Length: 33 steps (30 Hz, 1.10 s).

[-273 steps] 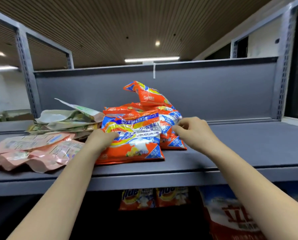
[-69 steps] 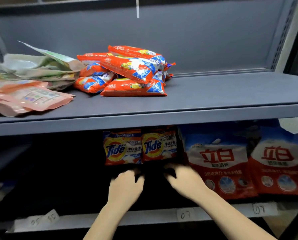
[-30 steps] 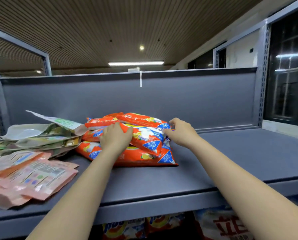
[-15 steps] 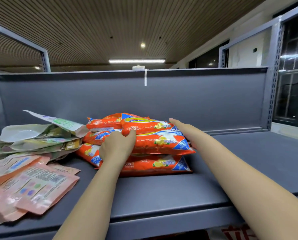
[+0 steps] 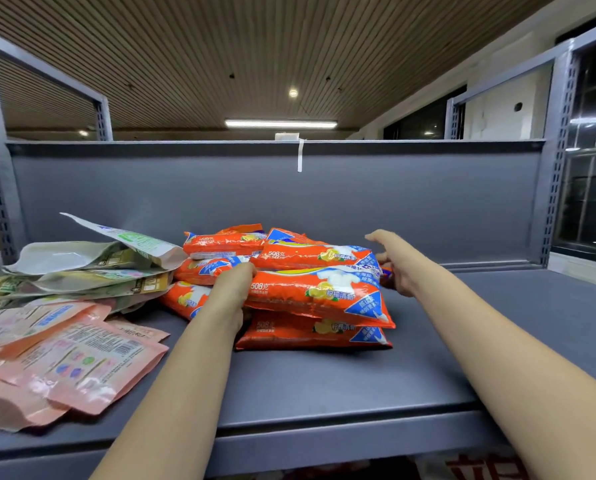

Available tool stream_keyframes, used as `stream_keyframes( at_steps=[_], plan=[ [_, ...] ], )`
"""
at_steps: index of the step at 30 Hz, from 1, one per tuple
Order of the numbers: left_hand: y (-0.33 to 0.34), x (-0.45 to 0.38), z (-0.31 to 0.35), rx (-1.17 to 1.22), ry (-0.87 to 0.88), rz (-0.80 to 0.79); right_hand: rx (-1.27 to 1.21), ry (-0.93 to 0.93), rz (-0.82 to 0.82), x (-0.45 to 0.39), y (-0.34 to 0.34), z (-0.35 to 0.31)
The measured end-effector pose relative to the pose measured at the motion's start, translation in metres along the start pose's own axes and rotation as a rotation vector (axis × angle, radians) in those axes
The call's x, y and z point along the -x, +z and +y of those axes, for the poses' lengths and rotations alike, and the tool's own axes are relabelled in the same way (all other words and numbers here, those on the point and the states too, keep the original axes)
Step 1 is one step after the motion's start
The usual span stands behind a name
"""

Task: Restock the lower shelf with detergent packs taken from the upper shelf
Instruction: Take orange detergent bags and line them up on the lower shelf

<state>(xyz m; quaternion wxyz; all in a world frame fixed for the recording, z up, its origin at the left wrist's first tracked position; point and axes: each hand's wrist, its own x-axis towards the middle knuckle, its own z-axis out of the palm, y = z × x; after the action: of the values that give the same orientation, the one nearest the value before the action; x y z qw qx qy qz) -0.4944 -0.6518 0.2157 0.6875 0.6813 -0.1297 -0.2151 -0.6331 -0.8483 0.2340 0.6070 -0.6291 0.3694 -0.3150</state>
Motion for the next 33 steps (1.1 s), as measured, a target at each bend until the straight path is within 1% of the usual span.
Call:
stream_keyframes(
  at_steps=[3, 5, 7, 9, 11, 12, 14, 16, 17, 19, 21, 23, 25, 27, 29, 31, 33],
  plan=[
    [-0.001, -0.001, -0.002, -0.028, -0.017, -0.02, 0.119, 0.161, -0.104, 0.002, 0.003, 0.006],
    [-0.003, -0.002, -0.003, 0.003, -0.053, -0.044, 0.131, 0.196, -0.154, 0.006, 0.004, 0.008],
    [-0.005, -0.002, -0.003, 0.011, -0.066, -0.06, 0.11, 0.171, -0.148, 0.008, 0.004, 0.009],
    [-0.006, -0.003, -0.003, -0.014, -0.062, -0.072, 0.163, 0.06, -0.101, 0.009, 0.005, 0.008],
    [-0.008, -0.003, -0.003, -0.087, -0.032, -0.085, 0.2, -0.121, -0.056, 0.013, 0.005, 0.002],
    [-0.009, -0.003, -0.003, -0.157, -0.002, -0.083, 0.17, -0.198, -0.04, 0.016, 0.004, -0.002],
    [-0.01, -0.001, -0.003, -0.257, 0.053, -0.05, 0.008, -0.307, -0.006, 0.021, 0.001, -0.008],
    [-0.01, 0.004, -0.002, -0.256, 0.086, -0.017, -0.149, -0.388, 0.054, 0.024, -0.008, -0.011],
    [-0.01, 0.005, -0.002, -0.217, 0.089, -0.032, -0.158, -0.421, 0.089, 0.027, -0.014, -0.012],
    [-0.009, 0.009, -0.001, -0.154, 0.072, -0.129, -0.081, -0.475, 0.136, 0.033, -0.028, -0.007],
    [-0.009, 0.011, 0.0, -0.233, 0.064, -0.238, 0.004, -0.517, 0.12, 0.042, -0.04, -0.001],
    [-0.01, 0.016, 0.0, -0.318, 0.074, -0.331, 0.013, -0.486, 0.059, 0.049, -0.048, 0.001],
    [-0.011, 0.02, 0.001, -0.331, 0.093, -0.375, -0.036, -0.413, 0.042, 0.053, -0.049, 0.002],
    [-0.011, 0.02, 0.001, -0.362, 0.15, -0.343, -0.151, -0.311, 0.047, 0.053, -0.047, 0.002],
    [-0.012, 0.02, 0.0, -0.428, 0.224, -0.293, -0.222, -0.211, 0.0, 0.058, -0.043, 0.002],
    [-0.01, 0.022, -0.002, -0.438, 0.26, -0.273, -0.182, -0.149, -0.029, 0.062, -0.041, -0.001],
    [-0.011, 0.026, -0.004, -0.454, 0.298, -0.274, -0.146, -0.142, 0.019, 0.065, -0.042, -0.005]
  ],
)
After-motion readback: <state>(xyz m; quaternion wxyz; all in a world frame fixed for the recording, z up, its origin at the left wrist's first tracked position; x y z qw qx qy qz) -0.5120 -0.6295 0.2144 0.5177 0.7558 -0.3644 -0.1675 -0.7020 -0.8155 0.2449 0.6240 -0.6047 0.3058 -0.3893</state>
